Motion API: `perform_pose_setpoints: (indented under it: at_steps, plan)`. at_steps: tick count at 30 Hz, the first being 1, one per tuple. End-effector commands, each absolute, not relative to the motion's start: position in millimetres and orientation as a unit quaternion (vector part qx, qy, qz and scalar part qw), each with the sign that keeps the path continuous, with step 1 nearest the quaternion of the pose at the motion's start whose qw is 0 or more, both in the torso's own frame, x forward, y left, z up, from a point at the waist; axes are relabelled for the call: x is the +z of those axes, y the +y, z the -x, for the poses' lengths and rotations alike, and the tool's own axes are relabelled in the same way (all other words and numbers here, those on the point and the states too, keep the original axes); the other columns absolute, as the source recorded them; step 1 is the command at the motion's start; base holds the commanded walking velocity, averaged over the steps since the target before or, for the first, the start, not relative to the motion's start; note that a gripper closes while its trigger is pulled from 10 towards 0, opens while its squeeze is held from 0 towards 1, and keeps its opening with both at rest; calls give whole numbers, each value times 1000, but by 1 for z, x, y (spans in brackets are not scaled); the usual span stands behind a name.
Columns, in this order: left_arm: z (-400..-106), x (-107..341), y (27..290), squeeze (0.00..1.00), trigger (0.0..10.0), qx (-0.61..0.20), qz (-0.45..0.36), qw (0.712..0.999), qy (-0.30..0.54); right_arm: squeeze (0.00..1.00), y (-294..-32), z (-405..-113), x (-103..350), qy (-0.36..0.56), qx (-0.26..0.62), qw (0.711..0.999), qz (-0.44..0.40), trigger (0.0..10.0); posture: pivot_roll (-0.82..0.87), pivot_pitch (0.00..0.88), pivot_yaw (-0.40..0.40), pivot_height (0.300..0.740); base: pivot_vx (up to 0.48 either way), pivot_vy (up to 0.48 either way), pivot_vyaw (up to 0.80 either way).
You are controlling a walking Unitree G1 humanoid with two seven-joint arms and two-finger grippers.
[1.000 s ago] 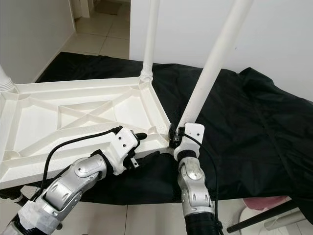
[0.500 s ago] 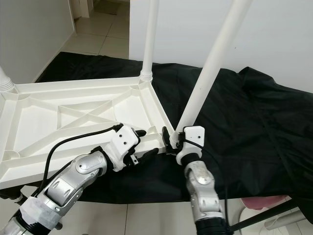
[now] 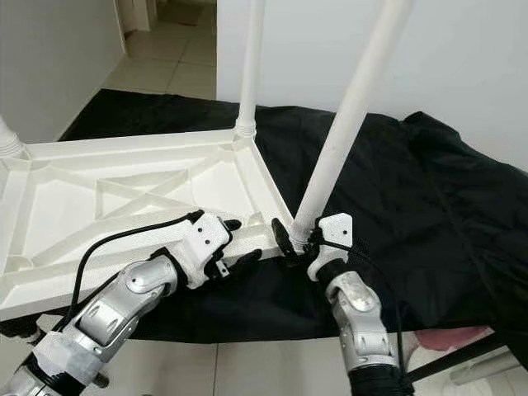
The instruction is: Building children table
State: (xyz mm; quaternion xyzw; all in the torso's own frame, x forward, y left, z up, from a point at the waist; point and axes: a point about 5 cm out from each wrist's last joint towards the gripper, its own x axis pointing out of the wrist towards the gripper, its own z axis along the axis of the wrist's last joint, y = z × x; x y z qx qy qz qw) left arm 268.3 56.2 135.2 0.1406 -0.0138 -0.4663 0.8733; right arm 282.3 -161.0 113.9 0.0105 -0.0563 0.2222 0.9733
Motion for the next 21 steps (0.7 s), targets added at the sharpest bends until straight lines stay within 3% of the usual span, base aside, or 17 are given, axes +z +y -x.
perform_pose_setpoints:
  at_steps: [1, 12, 13, 17, 18, 19, 20, 21]
  plan:
    - [-265, 133, 52, 0, 10000, -507, -150, 848, -11, 0, -160, -283, 114, -58, 244, 968, -12, 10000, 15, 0, -65, 740, 0, 0, 0]
    - [-266, 136, 50, 0, 10000, -516, -153, 843, -18, 0, -171, -308, 116, -45, 300, 953, 25, 9922, 18, 0, -45, 740, 0, 0, 0]
    - [-267, 136, 50, 0, 10000, -516, -154, 842, -19, 0, -170, -311, 116, -43, 301, 952, 25, 9333, 18, 0, -45, 740, 0, 0, 0]
    - [-268, 137, 50, 0, 10000, -516, -155, 842, -21, 0, -169, -314, 115, -40, 304, 952, 23, 9373, 21, 0, -45, 740, 0, 0, 0]
    - [-269, 137, 49, 0, 10000, -516, -155, 842, -22, 0, -168, -315, 113, -37, 307, 951, 25, 5569, 23, 0, -45, 740, 0, 0, 0]
    - [-269, 138, 49, 0, 10000, -517, -156, 842, -22, 0, -167, -315, 111, -34, 310, 950, 26, 4902, 23, 0, -45, 740, 0, 0, 0]
    - [-269, 138, 49, 0, 10000, -517, -156, 842, -22, 0, -167, -315, 111, -34, 310, 950, 26, 4902, 23, 0, -45, 740, 0, 0, 0]
    - [-269, 138, 49, 0, 10000, -517, -157, 841, -23, 0, -166, -316, 110, -32, 312, 949, 27, 2392, 23, 0, -45, 740, 0, 0, 0]
